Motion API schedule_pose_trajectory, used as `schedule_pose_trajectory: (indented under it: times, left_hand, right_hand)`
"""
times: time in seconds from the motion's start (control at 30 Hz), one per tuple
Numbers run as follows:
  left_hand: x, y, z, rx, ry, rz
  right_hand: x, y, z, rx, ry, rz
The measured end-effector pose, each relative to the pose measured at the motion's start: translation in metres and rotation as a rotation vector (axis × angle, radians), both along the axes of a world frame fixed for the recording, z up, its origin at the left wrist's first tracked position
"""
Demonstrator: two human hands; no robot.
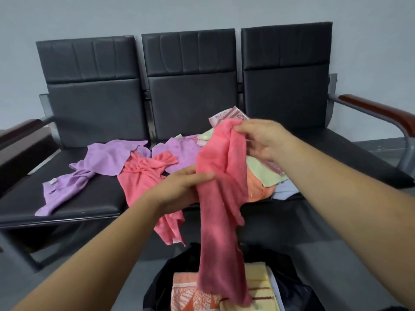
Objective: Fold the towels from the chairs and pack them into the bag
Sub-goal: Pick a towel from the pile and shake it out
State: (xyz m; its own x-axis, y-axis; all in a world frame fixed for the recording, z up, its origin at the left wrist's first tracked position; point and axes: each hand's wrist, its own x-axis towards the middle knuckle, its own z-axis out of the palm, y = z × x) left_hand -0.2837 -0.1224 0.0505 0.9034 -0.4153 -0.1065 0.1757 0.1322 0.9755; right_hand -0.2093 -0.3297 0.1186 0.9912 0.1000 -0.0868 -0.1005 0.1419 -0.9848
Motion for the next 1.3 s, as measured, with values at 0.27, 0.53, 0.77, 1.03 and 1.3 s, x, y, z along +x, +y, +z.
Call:
schedule_pose_trajectory:
  times: [0.27, 0.53, 0.77, 1.03, 1.3]
  left_hand:
    - [0.025, -0.005, -0.008, -0.467, 0.17, 0.216]
    - [0.047, 0.005, -0.026, -0.595, 0.108, 0.181]
    - [0.067, 0.019, -0.026, -0.537, -0.086, 0.199]
    - [0.063, 0.032, -0.023, -0.014, -0.276, 0.237]
    - [0.056, 0.053, -0.019, 0.573, -0.312, 0.305]
  right_hand:
    - [0.008, -0.009, -0.081, 0.193, 0.413, 0.264]
    - [0.017, -0.012, -0.127, 0.128, 0.563, 0.342]
    - [0.024, -0.005, -0.118, 0.147, 0.43, 0.47]
    - [0.023, 0.003, -0.101, 0.096, 0.131, 0.274]
    - [0.018, 0.002, -0.091, -0.018, 0.012, 0.152]
